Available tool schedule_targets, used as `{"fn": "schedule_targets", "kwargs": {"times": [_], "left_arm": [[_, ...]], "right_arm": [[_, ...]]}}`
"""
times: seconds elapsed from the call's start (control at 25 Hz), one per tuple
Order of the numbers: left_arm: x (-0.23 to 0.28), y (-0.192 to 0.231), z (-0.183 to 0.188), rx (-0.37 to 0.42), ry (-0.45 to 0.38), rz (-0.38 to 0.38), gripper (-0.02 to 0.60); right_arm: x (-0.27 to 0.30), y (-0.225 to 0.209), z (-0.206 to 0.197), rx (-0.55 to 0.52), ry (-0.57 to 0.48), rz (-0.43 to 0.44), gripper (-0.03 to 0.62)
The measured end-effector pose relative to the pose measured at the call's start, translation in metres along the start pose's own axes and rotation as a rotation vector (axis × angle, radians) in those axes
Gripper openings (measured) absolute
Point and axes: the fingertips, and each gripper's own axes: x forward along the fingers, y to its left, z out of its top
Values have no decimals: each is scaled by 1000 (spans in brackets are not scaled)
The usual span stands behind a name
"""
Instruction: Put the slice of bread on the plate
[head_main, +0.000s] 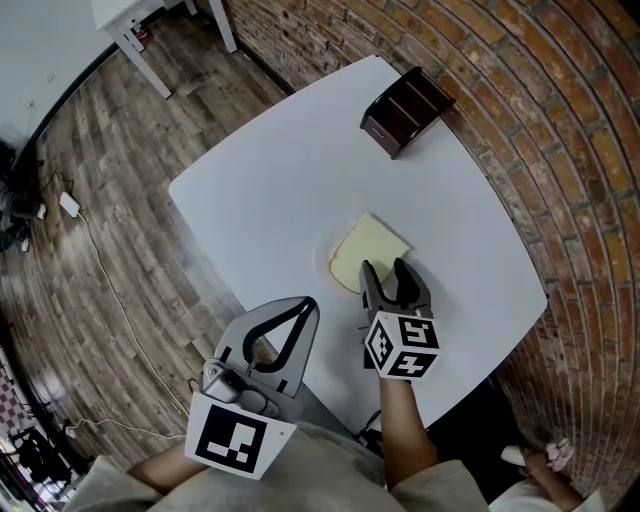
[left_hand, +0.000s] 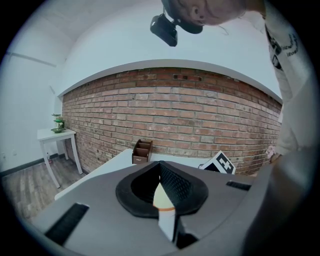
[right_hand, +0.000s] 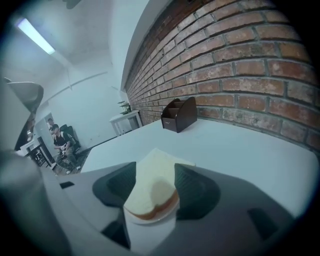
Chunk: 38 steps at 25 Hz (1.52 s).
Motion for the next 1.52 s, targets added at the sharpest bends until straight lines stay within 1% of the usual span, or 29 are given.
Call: {"fn": "schedule_targets", "kwargs": {"times": [0.28, 0.48, 0.76, 0.96, 1.28, 1.52], "left_arm": [[-1, -2, 2, 12, -5, -10, 9], [-1, -3, 3, 5, -11, -11, 9], [-4, -4, 3, 3, -14, -11, 9], [-9, -7, 3, 7, -20, -12, 9], [-14, -13, 7, 12, -37, -22, 9], [-22, -19, 10, 23, -54, -30, 9]], "right_arm": [[-10, 9, 17, -8, -69, 20, 128], [-25, 18, 39, -53, -137, 22, 71], [-51, 39, 72, -103, -230, 41, 34], [-77, 59, 89, -171, -285, 53, 20], [-123, 93, 101, -237, -350, 74, 9], [-151, 114, 100, -251, -376, 91, 9]]}}
